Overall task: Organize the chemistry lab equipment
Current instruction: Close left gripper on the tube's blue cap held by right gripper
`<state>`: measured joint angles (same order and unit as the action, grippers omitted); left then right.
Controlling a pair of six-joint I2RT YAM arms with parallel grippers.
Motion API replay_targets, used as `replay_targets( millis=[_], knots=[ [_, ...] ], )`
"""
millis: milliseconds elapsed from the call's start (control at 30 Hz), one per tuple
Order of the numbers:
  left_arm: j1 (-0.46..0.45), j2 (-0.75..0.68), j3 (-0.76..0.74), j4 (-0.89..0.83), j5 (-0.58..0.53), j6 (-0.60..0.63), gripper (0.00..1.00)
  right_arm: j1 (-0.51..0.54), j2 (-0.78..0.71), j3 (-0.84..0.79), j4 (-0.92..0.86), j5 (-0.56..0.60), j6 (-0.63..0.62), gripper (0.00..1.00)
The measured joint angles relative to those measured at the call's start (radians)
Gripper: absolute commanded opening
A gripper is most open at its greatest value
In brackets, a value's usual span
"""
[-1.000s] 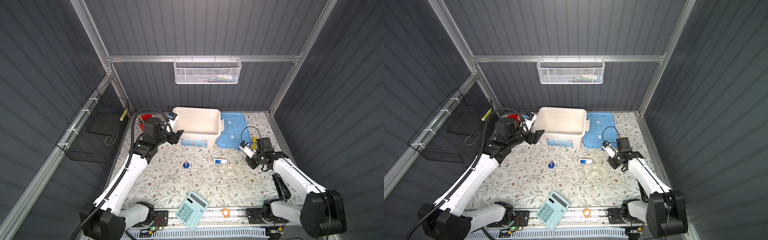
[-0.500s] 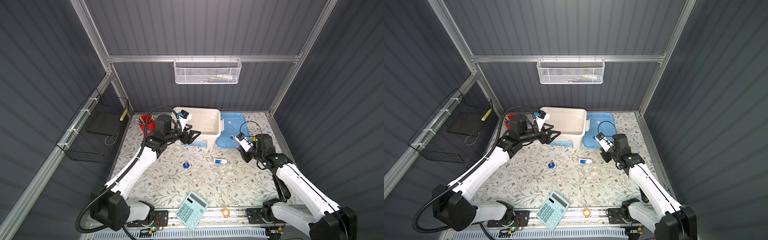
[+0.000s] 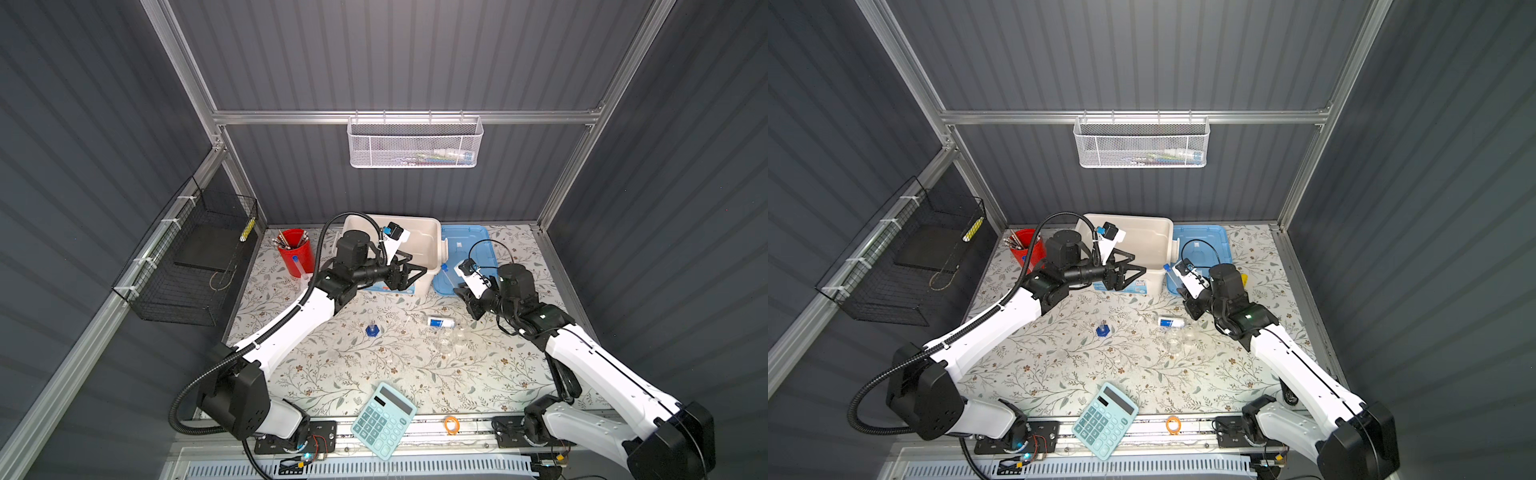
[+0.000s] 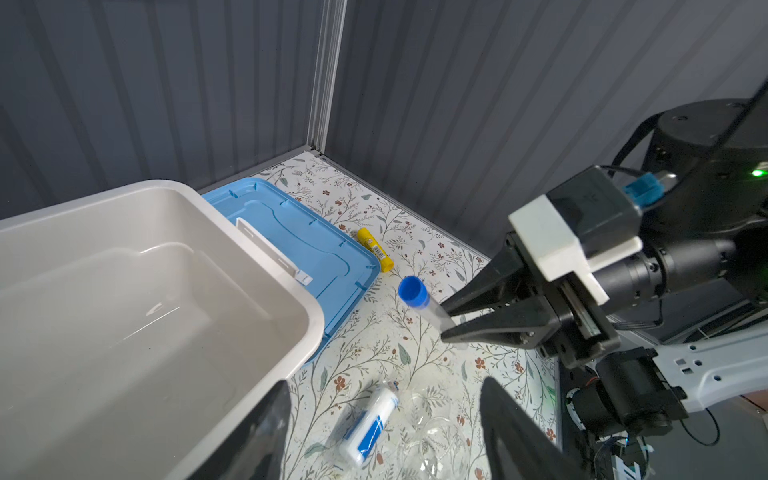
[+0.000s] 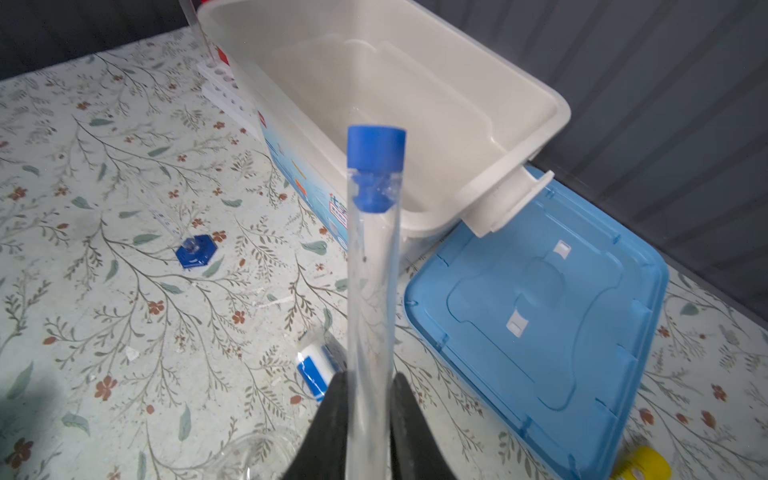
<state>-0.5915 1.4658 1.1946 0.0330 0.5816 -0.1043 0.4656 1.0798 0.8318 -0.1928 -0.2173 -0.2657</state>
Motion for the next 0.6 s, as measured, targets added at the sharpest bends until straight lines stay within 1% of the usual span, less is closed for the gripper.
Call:
replay_targets(
  millis=[167, 333, 433, 600],
  knots=[
    [-0.016, 0.023, 0.006, 0.023, 0.014, -0.016, 0.65, 0.038, 0.017, 0.0, 0.056, -0.024, 0.029, 0.2],
    [-0.017, 0.023, 0.013, 0.043, 0.023, -0.024, 0.58, 0.057, 0.036, 0.001, 0.081, -0.033, 0.039, 0.2],
    [-0.019, 0.023, 0.014, 0.048, 0.024, -0.024, 0.56, 0.068, 0.066, 0.006, 0.105, -0.039, 0.043, 0.2],
    [-0.019, 0.023, 0.015, 0.051, 0.024, -0.024, 0.54, 0.087, 0.092, 0.007, 0.121, -0.046, 0.049, 0.2]
  ],
)
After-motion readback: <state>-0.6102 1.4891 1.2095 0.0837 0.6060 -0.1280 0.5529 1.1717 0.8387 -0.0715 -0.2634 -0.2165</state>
